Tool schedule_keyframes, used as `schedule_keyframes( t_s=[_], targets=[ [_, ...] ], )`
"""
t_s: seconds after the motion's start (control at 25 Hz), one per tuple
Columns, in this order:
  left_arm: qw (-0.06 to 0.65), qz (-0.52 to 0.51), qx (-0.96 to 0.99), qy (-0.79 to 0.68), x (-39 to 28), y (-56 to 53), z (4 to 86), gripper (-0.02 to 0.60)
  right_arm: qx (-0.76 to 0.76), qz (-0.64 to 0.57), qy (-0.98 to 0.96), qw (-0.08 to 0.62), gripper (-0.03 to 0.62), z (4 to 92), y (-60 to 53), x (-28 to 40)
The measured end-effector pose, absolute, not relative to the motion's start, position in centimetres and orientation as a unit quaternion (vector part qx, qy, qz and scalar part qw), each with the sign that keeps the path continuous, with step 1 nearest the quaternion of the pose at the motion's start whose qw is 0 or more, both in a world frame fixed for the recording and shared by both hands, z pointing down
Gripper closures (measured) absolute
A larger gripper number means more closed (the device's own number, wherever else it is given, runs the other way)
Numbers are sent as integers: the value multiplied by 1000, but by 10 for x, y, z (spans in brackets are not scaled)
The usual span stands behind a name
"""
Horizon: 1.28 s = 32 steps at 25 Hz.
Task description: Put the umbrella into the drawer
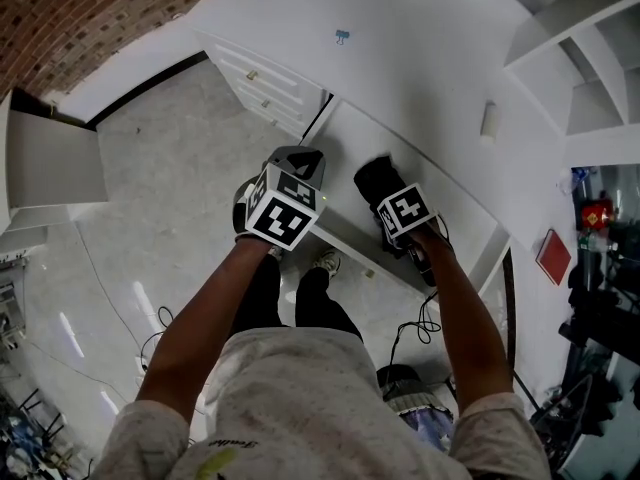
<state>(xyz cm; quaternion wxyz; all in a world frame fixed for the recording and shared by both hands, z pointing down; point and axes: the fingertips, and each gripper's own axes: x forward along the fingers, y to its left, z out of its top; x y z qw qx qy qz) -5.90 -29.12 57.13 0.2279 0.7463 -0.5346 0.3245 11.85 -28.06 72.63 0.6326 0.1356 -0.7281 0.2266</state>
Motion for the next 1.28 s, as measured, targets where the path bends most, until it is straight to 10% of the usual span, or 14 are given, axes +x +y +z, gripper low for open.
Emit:
schedule_keyframes(
  t_s=[1.28],
  targets=[
    [161, 305, 790, -507, -49, -314, 498, 584, 254, 256, -770, 527, 316, 626, -302, 110]
  ],
)
